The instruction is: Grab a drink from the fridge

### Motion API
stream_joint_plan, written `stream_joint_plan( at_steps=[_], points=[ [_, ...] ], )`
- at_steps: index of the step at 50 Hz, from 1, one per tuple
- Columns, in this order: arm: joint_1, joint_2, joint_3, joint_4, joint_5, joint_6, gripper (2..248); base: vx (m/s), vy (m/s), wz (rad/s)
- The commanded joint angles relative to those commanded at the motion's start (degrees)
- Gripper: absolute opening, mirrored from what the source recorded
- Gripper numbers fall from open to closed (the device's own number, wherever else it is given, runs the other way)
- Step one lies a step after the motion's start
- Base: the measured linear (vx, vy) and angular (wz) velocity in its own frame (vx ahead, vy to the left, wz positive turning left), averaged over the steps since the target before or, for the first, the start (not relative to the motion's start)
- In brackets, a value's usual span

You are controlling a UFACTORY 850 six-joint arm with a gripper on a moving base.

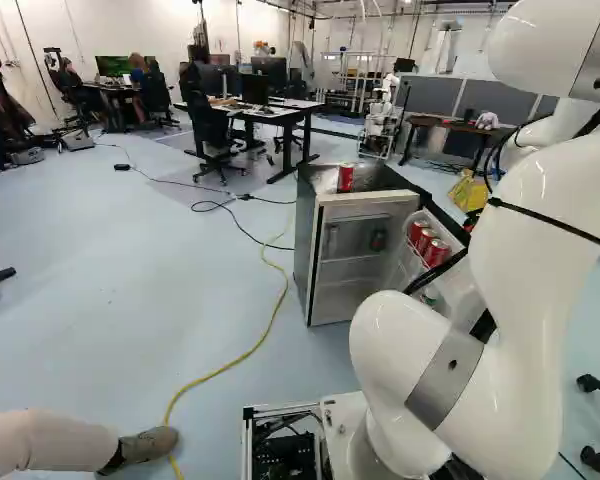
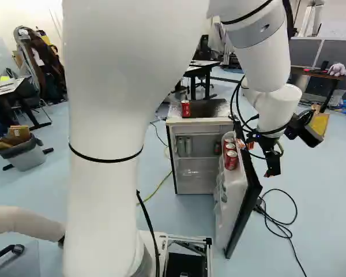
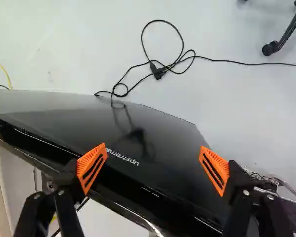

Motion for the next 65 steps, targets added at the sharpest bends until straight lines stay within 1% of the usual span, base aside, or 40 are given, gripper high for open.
stream_joint_plan(
  at_steps=[34, 65],
  points=[
    [2.7, 4.5, 6.0, 0.0, 0.0, 0.0, 247, 0.0, 0.0, 0.0],
    [5.7, 8.7, 11.2, 0.0, 0.0, 0.0, 247, 0.0, 0.0, 0.0]
  ],
)
